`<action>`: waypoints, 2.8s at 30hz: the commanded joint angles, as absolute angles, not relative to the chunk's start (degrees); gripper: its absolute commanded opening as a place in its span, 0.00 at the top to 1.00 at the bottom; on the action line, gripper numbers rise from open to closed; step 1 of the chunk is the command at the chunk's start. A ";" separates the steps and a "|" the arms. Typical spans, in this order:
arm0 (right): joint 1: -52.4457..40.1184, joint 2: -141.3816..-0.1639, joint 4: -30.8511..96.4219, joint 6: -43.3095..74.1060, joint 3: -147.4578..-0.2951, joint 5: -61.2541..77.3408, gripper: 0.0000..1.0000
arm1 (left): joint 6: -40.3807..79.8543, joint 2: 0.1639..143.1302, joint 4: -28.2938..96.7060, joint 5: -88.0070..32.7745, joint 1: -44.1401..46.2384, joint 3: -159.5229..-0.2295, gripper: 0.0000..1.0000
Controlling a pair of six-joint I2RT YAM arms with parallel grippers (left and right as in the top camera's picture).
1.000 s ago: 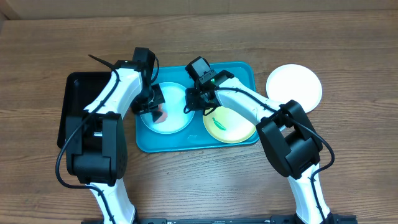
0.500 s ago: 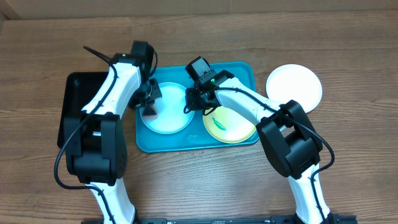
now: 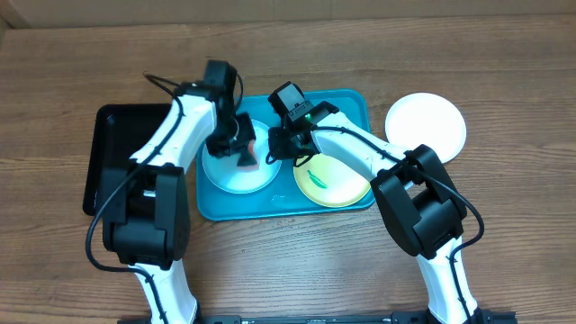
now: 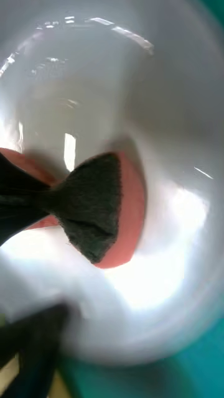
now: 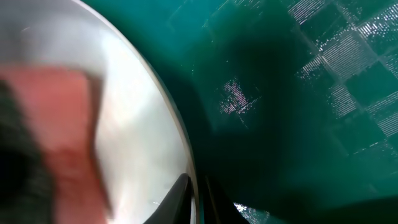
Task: Clean dirty plates on tray and stack at the side
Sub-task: 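Scrub the light-blue plate with the sponge while the right gripper holds it, then return the sponge to the black tray with the left gripper, then lift the light-blue plate with the right gripper and stack it on the white plate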
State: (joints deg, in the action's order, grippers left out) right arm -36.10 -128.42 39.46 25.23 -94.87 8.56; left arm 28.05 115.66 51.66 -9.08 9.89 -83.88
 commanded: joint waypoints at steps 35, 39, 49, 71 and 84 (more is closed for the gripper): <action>-36.25 -129.88 39.90 25.12 -93.45 4.56 0.90 | 30.81 116.49 72.36 9.23 -10.15 -101.80 0.96; -36.25 -129.91 39.81 25.10 -93.45 4.58 0.90 | 30.00 116.49 70.65 8.03 -13.52 -99.20 0.96; -36.25 -129.91 40.01 25.10 -93.45 4.58 0.90 | 25.65 116.49 62.22 4.73 -17.52 -89.65 0.96; -37.19 -125.29 46.83 18.33 -101.91 1.96 0.96 | 25.30 116.46 74.15 -4.84 -18.46 -113.23 0.43; -45.43 -123.96 66.63 15.99 -118.08 -36.62 0.96 | 25.28 116.46 74.11 -4.95 -18.35 -112.97 0.00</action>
